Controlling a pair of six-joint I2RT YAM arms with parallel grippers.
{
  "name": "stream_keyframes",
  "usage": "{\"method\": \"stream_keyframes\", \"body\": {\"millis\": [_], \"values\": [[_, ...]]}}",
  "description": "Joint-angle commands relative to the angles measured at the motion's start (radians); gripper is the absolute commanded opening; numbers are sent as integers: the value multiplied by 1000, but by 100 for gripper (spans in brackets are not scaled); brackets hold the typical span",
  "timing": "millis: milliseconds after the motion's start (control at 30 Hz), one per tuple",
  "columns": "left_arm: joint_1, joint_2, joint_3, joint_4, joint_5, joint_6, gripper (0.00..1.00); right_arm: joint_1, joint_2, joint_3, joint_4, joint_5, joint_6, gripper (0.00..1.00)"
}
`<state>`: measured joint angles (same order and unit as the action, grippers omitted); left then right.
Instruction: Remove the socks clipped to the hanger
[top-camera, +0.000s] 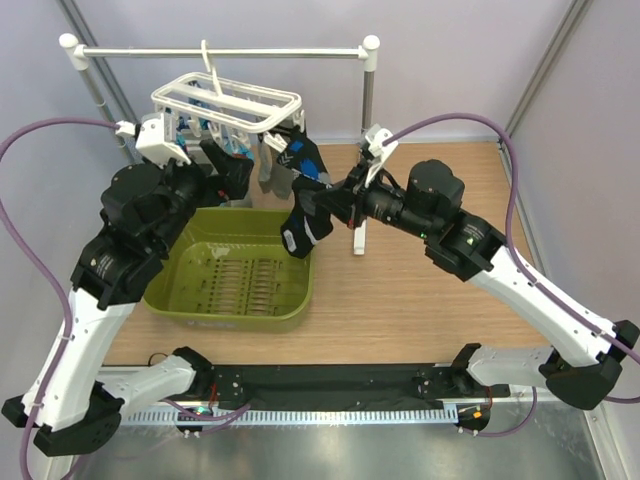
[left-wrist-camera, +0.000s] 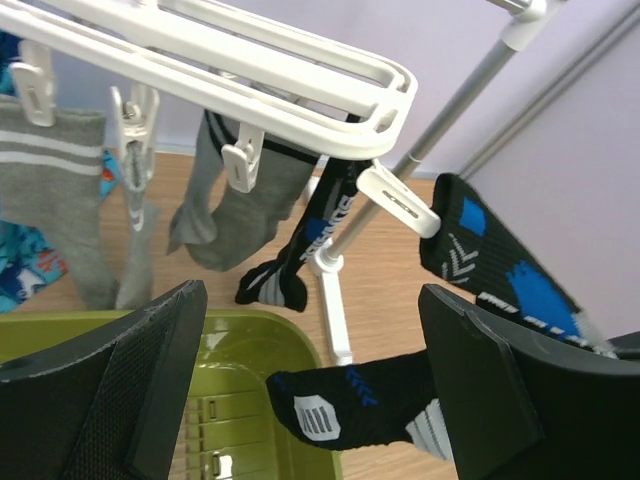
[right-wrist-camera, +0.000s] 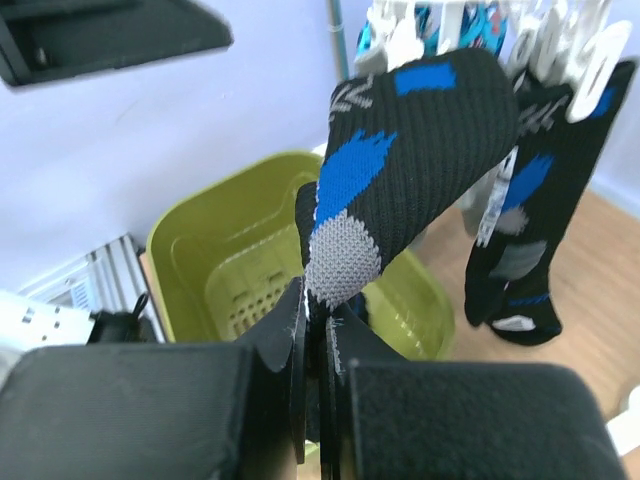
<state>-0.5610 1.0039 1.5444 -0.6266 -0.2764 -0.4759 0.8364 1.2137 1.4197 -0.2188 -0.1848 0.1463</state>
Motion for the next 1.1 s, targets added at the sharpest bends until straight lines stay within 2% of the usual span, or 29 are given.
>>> {"method": "stream_keyframes", "body": {"millis": [0,67,200,267,467,767,1067], "values": [[1,47,29,76,117,-29,91,7,-85,-57,22,-45,47,1],[1,48,-12,114,164,-36,91,7,-126,-113,32,-54,52,1],[19,29,-145,330,273,-96,91,6,-157,-153,38,-70,41,1],[48,39,-185,392,394,-157,89,7,-154,-150,26,-79,30,1],[171,90,-247,622,618,-302,86,7,-126,-140,32,-58,-10,1],[223,150,-317,846,744,-360,85,6,-91,-111,71,-102,4,1],[257,145,-401,919,776,-363,85,6,-51,-85,98,-153,36,1]]}}
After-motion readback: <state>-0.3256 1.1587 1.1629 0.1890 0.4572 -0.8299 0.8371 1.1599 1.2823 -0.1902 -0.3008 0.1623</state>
